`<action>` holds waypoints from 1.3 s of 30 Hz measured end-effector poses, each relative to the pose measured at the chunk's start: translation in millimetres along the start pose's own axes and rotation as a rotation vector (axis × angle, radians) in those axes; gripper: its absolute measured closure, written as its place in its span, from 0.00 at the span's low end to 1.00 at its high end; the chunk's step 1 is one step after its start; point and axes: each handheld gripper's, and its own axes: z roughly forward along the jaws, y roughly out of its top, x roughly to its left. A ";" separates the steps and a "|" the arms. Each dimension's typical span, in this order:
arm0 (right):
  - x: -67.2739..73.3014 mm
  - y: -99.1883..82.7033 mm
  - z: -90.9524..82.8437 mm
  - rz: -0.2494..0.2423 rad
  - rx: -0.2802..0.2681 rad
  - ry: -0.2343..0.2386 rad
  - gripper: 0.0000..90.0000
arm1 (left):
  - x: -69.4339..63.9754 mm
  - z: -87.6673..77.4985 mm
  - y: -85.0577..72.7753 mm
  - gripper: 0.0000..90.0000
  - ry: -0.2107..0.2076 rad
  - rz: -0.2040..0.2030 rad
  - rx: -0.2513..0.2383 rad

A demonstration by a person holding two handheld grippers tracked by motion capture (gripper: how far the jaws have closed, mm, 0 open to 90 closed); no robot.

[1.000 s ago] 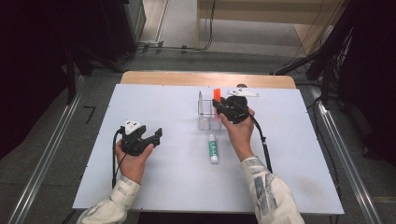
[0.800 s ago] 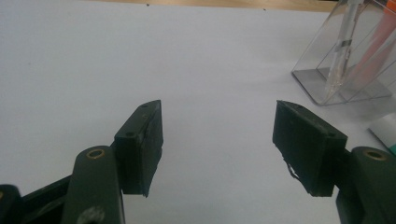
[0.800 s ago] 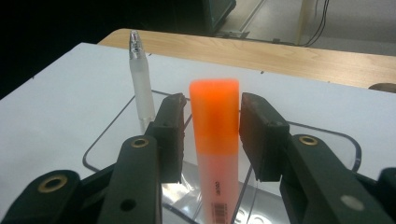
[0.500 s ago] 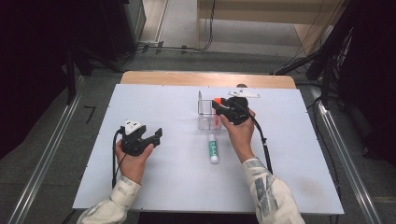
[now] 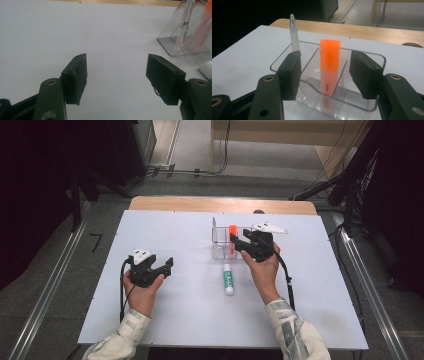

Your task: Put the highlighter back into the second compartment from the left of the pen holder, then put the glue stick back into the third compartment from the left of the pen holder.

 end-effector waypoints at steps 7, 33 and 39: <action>1.3 -13.8 -15.0 -0.018 0.011 0.026 0.41 | 0.8 0.2 -0.5 0.38 0.000 -0.003 0.005; 4.8 -52.8 -37.9 -0.055 0.072 0.035 0.36 | 0.8 0.1 -1.4 0.38 0.002 -0.008 0.006; 4.0 -54.4 -39.2 -0.049 0.074 0.033 0.35 | 2.1 0.5 -1.5 0.37 0.008 -0.008 0.008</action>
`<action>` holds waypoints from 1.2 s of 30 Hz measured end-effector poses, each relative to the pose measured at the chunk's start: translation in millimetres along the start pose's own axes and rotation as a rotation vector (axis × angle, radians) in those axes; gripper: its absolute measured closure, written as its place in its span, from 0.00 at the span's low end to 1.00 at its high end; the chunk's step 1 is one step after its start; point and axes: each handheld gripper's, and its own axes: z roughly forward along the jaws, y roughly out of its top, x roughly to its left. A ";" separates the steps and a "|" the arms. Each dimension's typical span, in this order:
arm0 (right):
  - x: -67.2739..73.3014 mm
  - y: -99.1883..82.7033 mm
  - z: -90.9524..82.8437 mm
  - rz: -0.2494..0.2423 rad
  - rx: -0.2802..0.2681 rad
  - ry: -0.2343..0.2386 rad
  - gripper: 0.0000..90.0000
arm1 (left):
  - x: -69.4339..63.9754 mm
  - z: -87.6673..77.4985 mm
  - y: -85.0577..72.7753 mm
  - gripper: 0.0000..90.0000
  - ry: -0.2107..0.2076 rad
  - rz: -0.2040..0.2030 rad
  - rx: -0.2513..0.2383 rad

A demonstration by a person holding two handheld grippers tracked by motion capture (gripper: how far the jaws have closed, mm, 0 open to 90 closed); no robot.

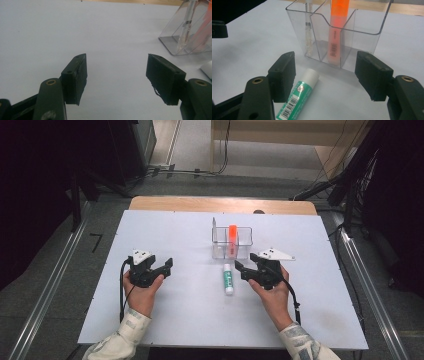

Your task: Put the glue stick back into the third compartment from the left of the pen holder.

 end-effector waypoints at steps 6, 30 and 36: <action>-1.2 -3.8 -0.6 0.000 0.010 -0.010 0.33 | 2.2 1.1 -0.6 0.34 0.022 0.000 0.009; 8.9 -16.7 4.4 -0.001 0.063 0.012 0.31 | 3.8 1.1 -1.1 0.32 0.032 0.000 0.013; 11.7 -19.2 7.7 -0.005 0.081 0.016 0.31 | 3.9 1.5 -1.3 0.32 0.036 0.002 0.014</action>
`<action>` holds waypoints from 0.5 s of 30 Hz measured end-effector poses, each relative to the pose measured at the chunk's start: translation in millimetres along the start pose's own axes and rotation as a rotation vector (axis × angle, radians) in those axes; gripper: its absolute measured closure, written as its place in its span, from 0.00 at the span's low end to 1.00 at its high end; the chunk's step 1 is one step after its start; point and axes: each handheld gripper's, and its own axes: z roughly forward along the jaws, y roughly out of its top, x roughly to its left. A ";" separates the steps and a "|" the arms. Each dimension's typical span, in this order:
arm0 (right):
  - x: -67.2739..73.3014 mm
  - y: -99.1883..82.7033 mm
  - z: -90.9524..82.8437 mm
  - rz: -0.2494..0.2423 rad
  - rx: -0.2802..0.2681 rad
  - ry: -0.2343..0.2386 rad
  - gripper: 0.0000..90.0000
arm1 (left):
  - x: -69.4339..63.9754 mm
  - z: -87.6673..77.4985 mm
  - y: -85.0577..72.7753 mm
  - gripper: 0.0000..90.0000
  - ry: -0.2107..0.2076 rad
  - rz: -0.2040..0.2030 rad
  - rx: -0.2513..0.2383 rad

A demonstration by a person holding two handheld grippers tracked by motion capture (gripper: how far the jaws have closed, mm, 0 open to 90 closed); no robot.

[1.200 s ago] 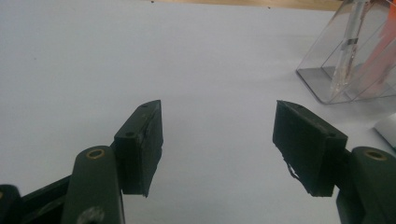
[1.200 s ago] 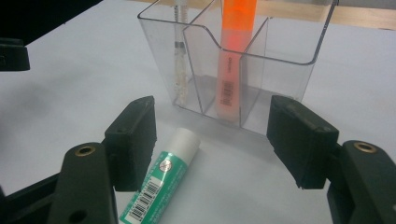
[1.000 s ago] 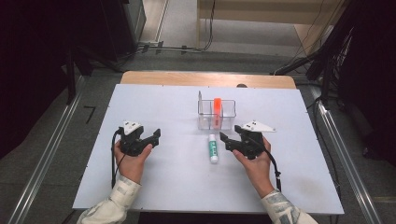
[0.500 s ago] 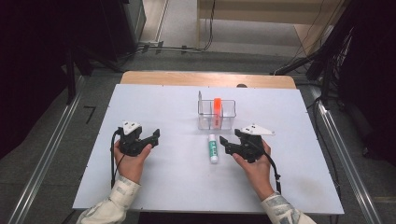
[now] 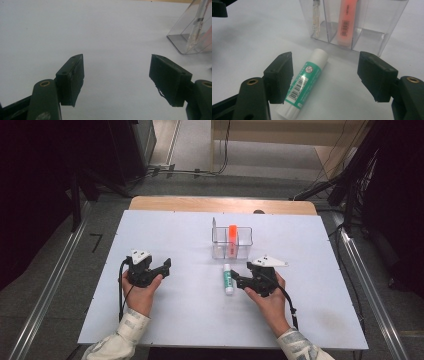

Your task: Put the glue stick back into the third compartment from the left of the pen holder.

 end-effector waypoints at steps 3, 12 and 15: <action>3.2 -1.6 3.4 -0.006 0.012 0.004 0.30 | -0.1 0.0 0.0 0.32 0.000 0.000 -0.001; 8.3 -3.2 7.3 -0.015 0.028 0.008 0.30 | 0.2 -0.2 -0.3 0.32 -0.001 -0.001 0.000; 8.6 -3.3 7.9 -0.016 0.028 0.008 0.30 | 0.1 -0.1 -0.4 0.32 -0.001 0.000 0.001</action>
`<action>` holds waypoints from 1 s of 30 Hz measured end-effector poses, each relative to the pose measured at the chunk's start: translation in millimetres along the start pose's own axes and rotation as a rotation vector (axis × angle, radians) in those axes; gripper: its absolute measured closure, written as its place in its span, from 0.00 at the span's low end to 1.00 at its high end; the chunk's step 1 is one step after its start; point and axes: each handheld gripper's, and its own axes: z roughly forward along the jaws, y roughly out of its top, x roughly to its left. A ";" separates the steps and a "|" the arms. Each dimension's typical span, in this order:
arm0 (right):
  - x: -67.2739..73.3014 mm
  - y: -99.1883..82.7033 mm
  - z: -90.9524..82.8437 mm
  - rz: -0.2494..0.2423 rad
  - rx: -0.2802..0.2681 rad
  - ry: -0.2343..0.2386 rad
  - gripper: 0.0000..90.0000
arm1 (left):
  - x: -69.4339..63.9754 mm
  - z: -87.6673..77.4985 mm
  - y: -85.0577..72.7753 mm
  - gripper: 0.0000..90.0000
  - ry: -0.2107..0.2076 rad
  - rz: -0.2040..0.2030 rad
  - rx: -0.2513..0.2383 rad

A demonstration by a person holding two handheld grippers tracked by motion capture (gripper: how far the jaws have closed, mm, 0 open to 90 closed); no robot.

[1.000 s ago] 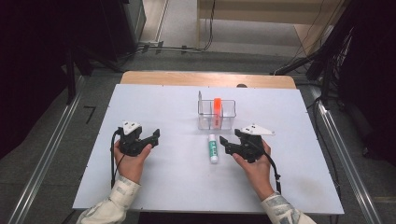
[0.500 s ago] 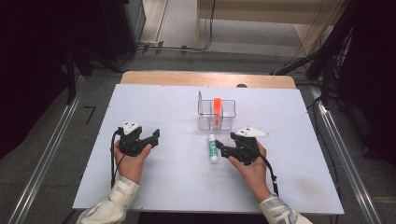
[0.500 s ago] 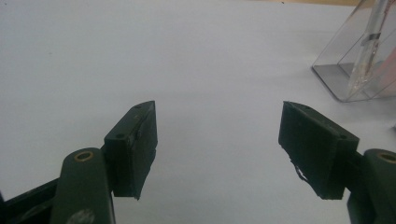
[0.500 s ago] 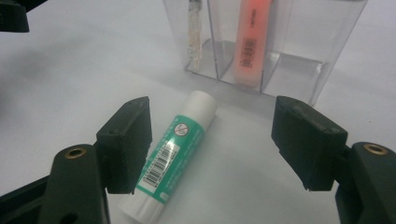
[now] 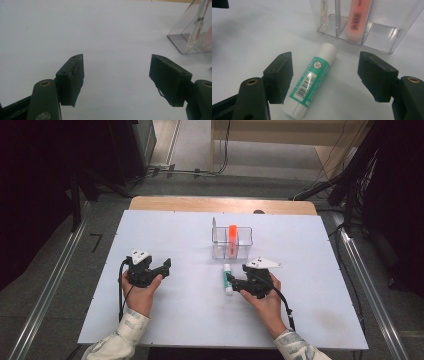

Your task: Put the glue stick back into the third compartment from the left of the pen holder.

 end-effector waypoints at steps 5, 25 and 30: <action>1.7 -0.8 2.0 -0.010 0.007 -0.004 0.30 | -0.2 0.1 0.0 0.32 -0.001 0.002 0.002; 10.7 -2.7 15.6 -0.045 0.070 -0.020 0.30 | -0.4 0.1 -0.1 0.32 -0.002 0.002 0.002; 11.1 -3.3 18.7 -0.047 0.090 -0.024 0.30 | -0.6 0.2 -0.2 0.32 -0.003 0.001 0.004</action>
